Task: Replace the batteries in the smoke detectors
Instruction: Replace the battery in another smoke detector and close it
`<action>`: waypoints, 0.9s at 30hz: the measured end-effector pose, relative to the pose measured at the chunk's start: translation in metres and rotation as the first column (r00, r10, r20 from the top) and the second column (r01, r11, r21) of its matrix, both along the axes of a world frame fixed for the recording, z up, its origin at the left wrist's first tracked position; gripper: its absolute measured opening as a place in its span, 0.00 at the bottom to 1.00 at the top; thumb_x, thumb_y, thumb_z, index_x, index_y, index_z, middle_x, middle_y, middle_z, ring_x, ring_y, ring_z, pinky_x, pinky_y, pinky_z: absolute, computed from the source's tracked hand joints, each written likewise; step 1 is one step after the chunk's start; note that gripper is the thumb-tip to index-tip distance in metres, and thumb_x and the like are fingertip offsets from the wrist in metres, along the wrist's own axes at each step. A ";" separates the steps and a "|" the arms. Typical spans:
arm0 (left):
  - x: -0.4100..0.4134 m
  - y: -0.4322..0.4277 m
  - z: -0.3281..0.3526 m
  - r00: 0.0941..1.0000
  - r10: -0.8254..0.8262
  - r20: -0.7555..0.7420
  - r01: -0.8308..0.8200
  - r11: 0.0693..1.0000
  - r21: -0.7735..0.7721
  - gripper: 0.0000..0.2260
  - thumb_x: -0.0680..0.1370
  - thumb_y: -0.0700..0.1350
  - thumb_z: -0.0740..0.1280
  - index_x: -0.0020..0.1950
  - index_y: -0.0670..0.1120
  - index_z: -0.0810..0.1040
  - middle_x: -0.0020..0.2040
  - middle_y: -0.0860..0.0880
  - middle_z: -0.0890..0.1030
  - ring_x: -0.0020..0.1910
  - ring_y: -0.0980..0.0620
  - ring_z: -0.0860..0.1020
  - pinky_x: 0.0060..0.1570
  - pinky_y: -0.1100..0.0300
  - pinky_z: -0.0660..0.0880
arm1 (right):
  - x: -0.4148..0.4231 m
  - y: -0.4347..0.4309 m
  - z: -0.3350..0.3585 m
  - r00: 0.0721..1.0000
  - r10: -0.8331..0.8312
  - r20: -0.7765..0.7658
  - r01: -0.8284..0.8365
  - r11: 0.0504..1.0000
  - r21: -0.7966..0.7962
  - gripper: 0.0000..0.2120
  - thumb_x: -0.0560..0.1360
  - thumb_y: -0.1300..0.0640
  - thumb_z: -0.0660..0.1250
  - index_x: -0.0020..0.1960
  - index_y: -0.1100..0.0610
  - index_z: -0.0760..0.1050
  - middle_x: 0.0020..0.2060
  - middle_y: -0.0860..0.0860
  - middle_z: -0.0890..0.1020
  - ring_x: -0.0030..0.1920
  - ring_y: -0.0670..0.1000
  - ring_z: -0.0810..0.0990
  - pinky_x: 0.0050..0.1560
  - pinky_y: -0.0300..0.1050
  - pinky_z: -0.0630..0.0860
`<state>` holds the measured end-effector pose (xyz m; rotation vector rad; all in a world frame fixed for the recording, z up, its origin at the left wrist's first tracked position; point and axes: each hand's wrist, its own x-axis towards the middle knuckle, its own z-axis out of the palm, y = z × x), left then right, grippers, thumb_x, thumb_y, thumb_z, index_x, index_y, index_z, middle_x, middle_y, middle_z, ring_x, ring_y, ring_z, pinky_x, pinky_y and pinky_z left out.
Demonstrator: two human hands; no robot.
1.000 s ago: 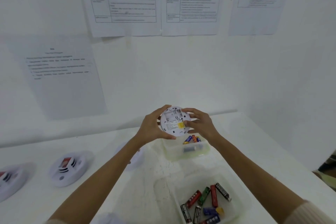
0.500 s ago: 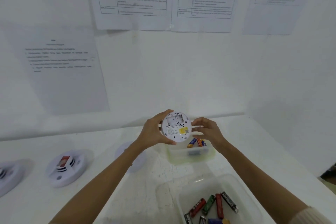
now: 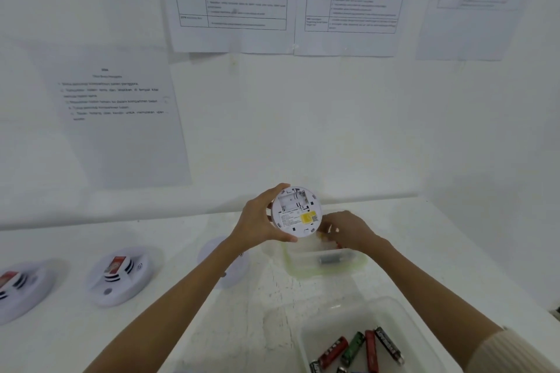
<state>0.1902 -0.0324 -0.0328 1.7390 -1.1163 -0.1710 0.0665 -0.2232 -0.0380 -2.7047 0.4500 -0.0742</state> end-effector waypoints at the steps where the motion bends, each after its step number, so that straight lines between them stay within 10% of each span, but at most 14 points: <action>1: 0.000 0.001 0.000 1.000 0.005 -0.004 -0.005 1.000 -0.004 0.44 0.54 0.43 0.83 0.65 0.58 0.68 0.57 0.62 0.75 0.52 0.56 0.76 0.43 0.64 0.79 | -0.002 0.000 -0.002 0.989 -0.076 0.125 0.061 0.991 0.116 0.06 0.73 0.63 0.65 0.47 0.54 0.76 0.39 0.50 0.81 0.41 0.56 0.81 0.40 0.42 0.74; 5: -0.002 0.002 0.001 1.000 0.012 -0.015 -0.012 1.000 -0.012 0.45 0.54 0.43 0.84 0.66 0.57 0.68 0.58 0.59 0.76 0.51 0.56 0.76 0.43 0.63 0.80 | -0.007 0.009 0.007 0.742 -0.442 0.504 0.071 0.800 0.596 0.07 0.75 0.64 0.65 0.51 0.55 0.73 0.38 0.58 0.81 0.34 0.52 0.81 0.36 0.41 0.80; 11: -0.006 0.000 0.006 1.000 0.026 -0.008 -0.026 0.999 -0.024 0.44 0.54 0.43 0.84 0.66 0.56 0.69 0.57 0.61 0.76 0.52 0.58 0.76 0.43 0.63 0.80 | -0.009 0.035 0.045 0.472 -0.654 0.591 -0.181 0.585 0.791 0.05 0.72 0.65 0.70 0.44 0.57 0.78 0.41 0.57 0.81 0.38 0.51 0.82 0.39 0.39 0.79; 20: -0.016 -0.006 0.013 0.996 0.014 0.087 -0.009 0.998 -0.062 0.44 0.54 0.50 0.83 0.67 0.50 0.71 0.56 0.56 0.79 0.50 0.58 0.78 0.46 0.63 0.79 | 0.004 0.064 0.038 0.545 -0.588 0.598 0.154 0.771 0.618 0.04 0.70 0.49 0.72 0.38 0.47 0.79 0.43 0.46 0.81 0.47 0.47 0.77 0.44 0.42 0.71; 27: -0.010 0.002 0.015 0.994 0.010 0.105 -0.006 0.999 -0.039 0.44 0.54 0.44 0.83 0.67 0.49 0.70 0.57 0.57 0.77 0.51 0.68 0.75 0.46 0.71 0.76 | 0.002 0.052 0.041 0.763 -0.515 0.392 -0.066 0.540 0.839 0.07 0.71 0.60 0.71 0.35 0.53 0.78 0.39 0.53 0.83 0.47 0.58 0.81 0.50 0.59 0.77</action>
